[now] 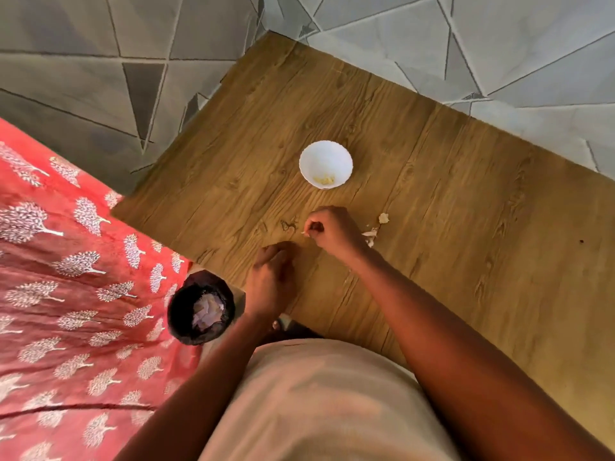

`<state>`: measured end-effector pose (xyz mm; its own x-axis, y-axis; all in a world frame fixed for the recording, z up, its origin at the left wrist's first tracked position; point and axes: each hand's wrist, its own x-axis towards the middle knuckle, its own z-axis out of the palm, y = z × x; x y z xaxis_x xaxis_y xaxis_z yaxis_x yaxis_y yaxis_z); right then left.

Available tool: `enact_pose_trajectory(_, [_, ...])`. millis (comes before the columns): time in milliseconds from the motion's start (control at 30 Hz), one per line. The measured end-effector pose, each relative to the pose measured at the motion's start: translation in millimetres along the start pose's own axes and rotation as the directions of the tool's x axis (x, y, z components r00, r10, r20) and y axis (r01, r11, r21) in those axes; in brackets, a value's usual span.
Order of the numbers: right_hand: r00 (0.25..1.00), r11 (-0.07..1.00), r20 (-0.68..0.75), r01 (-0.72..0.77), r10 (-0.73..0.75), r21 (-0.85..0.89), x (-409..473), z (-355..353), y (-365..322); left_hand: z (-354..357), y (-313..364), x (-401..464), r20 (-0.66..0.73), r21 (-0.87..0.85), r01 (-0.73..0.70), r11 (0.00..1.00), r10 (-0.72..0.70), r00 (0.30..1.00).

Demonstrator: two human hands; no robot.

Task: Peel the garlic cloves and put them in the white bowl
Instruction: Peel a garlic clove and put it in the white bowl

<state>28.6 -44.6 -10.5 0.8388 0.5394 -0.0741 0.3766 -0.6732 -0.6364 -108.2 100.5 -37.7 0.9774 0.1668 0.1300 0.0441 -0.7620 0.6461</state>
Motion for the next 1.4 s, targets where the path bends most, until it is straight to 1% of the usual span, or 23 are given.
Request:
enact_pose_trajectory(100, [1.0, 1.0, 0.015, -0.009, 0.008, 0.013, 3, 3, 5, -1, -8, -7, 0.018, -0.035, -0.075, 0.997, 0.076, 0.997])
enact_pose_trajectory(200, [0.997, 1.0, -0.072, 0.003, -0.002, 0.02, -5, 1, 9, 2, -15, -9, 0.017, -0.03, -0.123, 0.992, 0.123, 0.992])
enact_pose_trajectory(233, [0.993, 1.0, -0.118, 0.006, -0.007, -0.006, -11, 1, 10, 4, -17, -10, 0.018, -0.025, -0.136, 0.99, 0.136, 0.99])
enact_pose_trajectory(300, [0.986, 0.992, -0.166, 0.0, -0.02, -0.125, -28, 0, 11, 7, -19, -12, 0.007, -0.004, -0.151, 0.989, 0.151, 0.989])
enact_pose_trajectory(400, [0.994, 0.954, -0.098, 0.011, -0.042, -0.3, -56, 6, 8, 8, -16, -13, -0.02, 0.023, -0.164, 0.986, 0.164, 0.986])
enact_pose_trajectory(467, [0.993, 0.934, -0.048, 0.084, -0.108, -0.346, -78, 15, 8, 9, -13, -14, -0.03, 0.019, -0.16, 0.987, 0.161, 0.987])
enact_pose_trajectory(567, [0.99, 0.928, -0.026, 0.119, -0.137, -0.352, -112, 25, 11, 16, -11, -15, 0.019, -0.051, -0.202, 0.978, 0.203, 0.979])
enact_pose_trajectory(633, [0.987, 0.931, -0.041, 0.135, -0.158, -0.34, -129, 24, 14, 23, -8, -14, 0.072, -0.097, -0.257, 0.962, 0.264, 0.962])
enact_pose_trajectory(700, [0.978, 0.935, -0.084, 0.152, -0.188, -0.321, -135, 21, 18, 29, -4, -12, 0.124, -0.123, -0.277, 0.953, 0.291, 0.949])
enact_pose_trajectory(767, [0.982, 0.945, -0.149, 0.064, -0.117, -0.321, -131, 18, 25, 31, 2, -10, 0.151, -0.135, -0.267, 0.954, 0.286, 0.946])
enact_pose_trajectory(833, [0.982, 0.941, -0.175, 0.009, -0.073, -0.338, -129, 22, 27, 32, 4, -7, 0.163, -0.134, -0.275, 0.952, 0.295, 0.942])
enact_pose_trajectory(900, [0.982, 0.919, -0.148, 0.047, -0.114, -0.392, -132, 28, 26, 33, 4, -5, 0.163, -0.107, -0.318, 0.942, 0.332, 0.929])
enact_pose_trajectory(967, [0.979, 0.909, -0.121, 0.106, -0.167, -0.403, -142, 33, 24, 34, 5, -4, 0.167, -0.077, -0.368, 0.927, 0.376, 0.912])
enact_pose_trajectory(1033, [0.967, 0.924, -0.168, 0.121, -0.192, -0.363, -151, 30, 21, 33, 6, -5, 0.182, -0.038, -0.41, 0.911, 0.41, 0.894])
enact_pose_trajectory(1067, [0.961, 0.938, -0.22, 0.085, -0.167, -0.337, -154, 28, 21, 33, 7, -6, 0.201, -0.016, -0.432, 0.902, 0.426, 0.882])
enact_pose_trajectory(1100, [0.953, 0.957, -0.289, 0.008, -0.095, -0.289, -157, 25, 22, 33, 8, -7, 0.224, -0.004, -0.452, 0.892, 0.441, 0.869])
enact_pose_trajectory(1133, [0.932, 0.969, -0.363, -0.106, 0.019, -0.221, -159, 21, 24, 33, 8, -7, 0.242, 0.004, -0.464, 0.886, 0.449, 0.86])
enact_pose_trajectory(1200, [0.842, 0.932, -0.469, -0.35, 0.268, -0.096, -160, 16, 33, 33, 7, -7, 0.263, 0.015, -0.461, 0.887, 0.442, 0.858])
enact_pose_trajectory(1233, [0.801, 0.899, -0.485, -0.433, 0.351, -0.064, -159, 15, 37, 32, 7, -7, 0.266, 0.018, -0.457, 0.889, 0.436, 0.86])
enact_pose_trajectory(1267, [0.791, 0.882, -0.476, -0.467, 0.385, -0.063, -157, 16, 39, 32, 6, -7, 0.27, 0.018, -0.456, 0.89, 0.435, 0.859])
enact_pose_trajectory(1300, [0.814, 0.887, -0.449, -0.452, 0.369, -0.091, -155, 18, 40, 32, 6, -6, 0.277, 0.018, -0.457, 0.889, 0.435, 0.857])
enact_pose_trajectory(1333, [0.861, 0.908, -0.399, -0.395, 0.315, -0.137, -154, 22, 38, 32, 5, -6, 0.285, 0.018, -0.456, 0.89, 0.433, 0.855])
enact_pose_trajectory(1400, [0.951, 0.948, -0.277, -0.205, 0.135, -0.242, -153, 29, 32, 32, 5, -5, 0.292, 0.018, -0.453, 0.891, 0.428, 0.855])
